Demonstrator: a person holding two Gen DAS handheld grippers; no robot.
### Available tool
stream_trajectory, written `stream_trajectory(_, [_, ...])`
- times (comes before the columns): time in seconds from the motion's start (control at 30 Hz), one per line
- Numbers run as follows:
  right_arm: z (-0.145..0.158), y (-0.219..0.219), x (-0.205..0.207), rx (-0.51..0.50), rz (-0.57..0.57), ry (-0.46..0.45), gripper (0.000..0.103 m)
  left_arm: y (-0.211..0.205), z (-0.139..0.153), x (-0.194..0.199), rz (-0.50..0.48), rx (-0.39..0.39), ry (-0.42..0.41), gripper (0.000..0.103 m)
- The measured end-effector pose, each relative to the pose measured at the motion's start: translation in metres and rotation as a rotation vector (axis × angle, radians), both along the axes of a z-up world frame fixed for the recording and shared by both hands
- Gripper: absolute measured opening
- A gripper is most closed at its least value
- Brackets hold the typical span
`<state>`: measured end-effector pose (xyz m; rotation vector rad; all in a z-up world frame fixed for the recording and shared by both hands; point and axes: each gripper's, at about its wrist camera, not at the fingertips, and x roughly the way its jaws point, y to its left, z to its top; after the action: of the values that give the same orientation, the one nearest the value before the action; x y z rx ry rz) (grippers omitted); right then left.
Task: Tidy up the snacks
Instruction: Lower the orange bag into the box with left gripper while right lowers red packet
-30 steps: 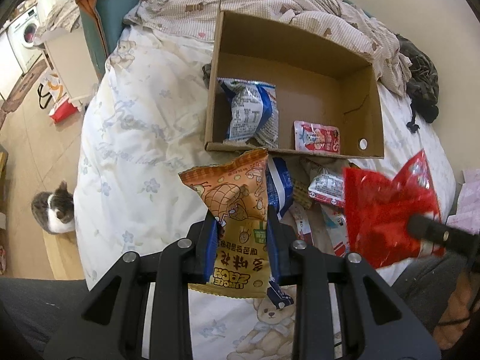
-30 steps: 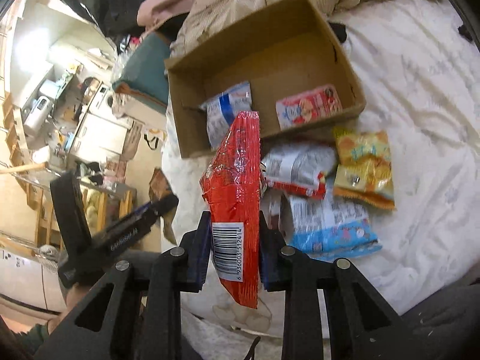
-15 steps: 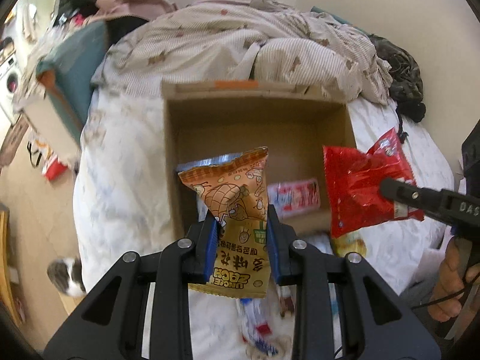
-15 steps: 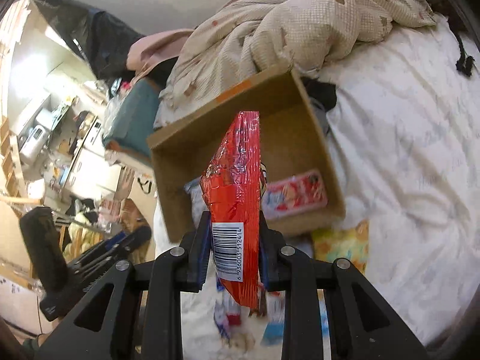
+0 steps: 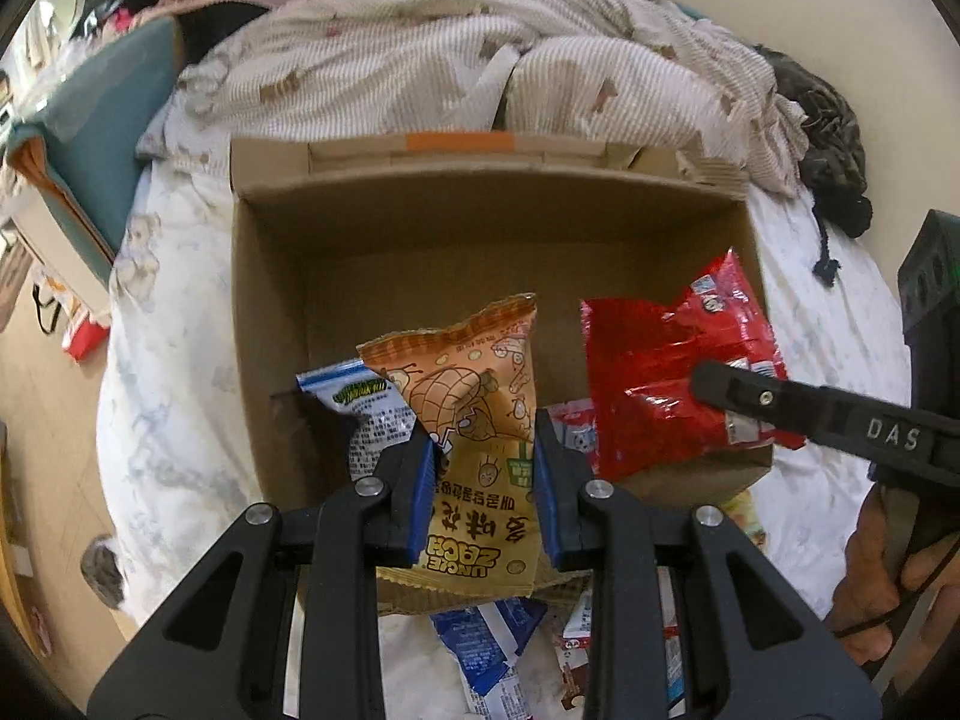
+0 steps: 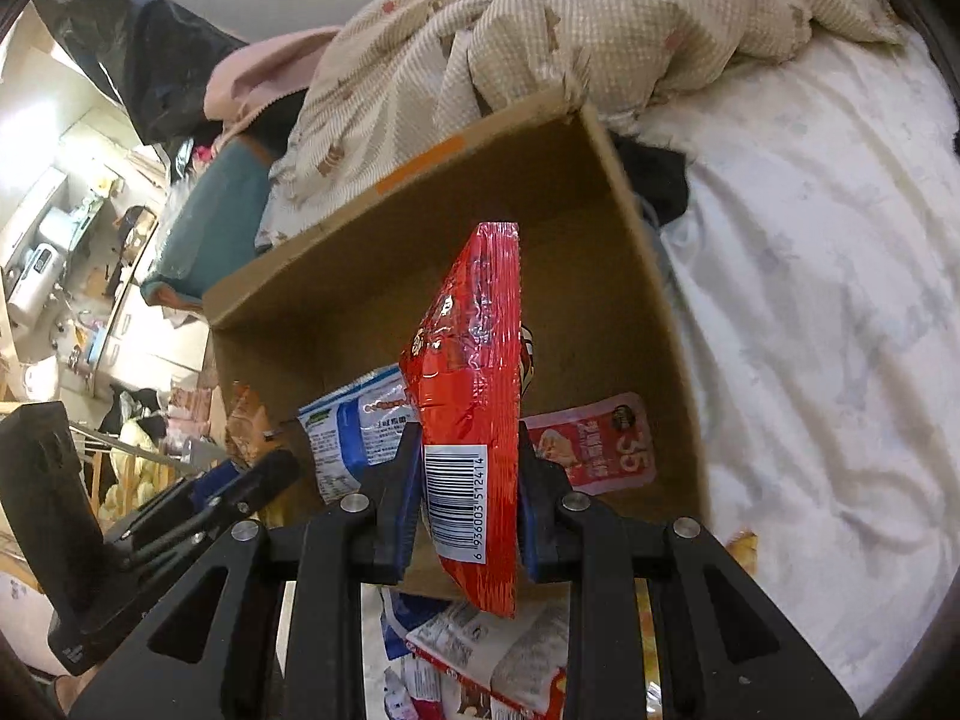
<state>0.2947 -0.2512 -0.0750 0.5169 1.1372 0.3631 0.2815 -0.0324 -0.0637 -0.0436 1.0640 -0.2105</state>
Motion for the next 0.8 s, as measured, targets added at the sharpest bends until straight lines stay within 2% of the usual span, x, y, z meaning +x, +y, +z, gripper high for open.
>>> stream_trajectory(0.27, [-0.031, 0.024, 0.014, -0.074, 0.071, 0.065, 0.028, -0.001, -0.008, 0.004, 0.004, 0.036, -0.011, 0.025])
stream_trajectory(0.37, [-0.038, 0.025, 0.015, -0.069, 0.078, 0.094, 0.03, -0.003, -0.008, 0.005, 0.002, 0.041, -0.014, 0.025])
stream_trajectory(0.6, [-0.027, 0.022, 0.013, -0.124, 0.066, 0.072, 0.033, -0.002, -0.01, 0.006, 0.005, 0.035, -0.001, 0.025])
stream_trajectory(0.7, [-0.016, 0.02, 0.011, -0.17, 0.059, 0.04, 0.045, 0.0, -0.011, 0.005, 0.008, 0.032, 0.002, 0.026])
stream_trajectory(0.77, [-0.004, 0.017, 0.01, -0.193, 0.039, 0.0, 0.063, 0.001, -0.011, 0.005, 0.01, 0.027, 0.006, 0.026])
stream_trajectory(0.8, [0.004, 0.012, 0.009, -0.211, 0.022, -0.027, 0.064, 0.001, -0.011, 0.005, 0.01, 0.025, 0.006, 0.027])
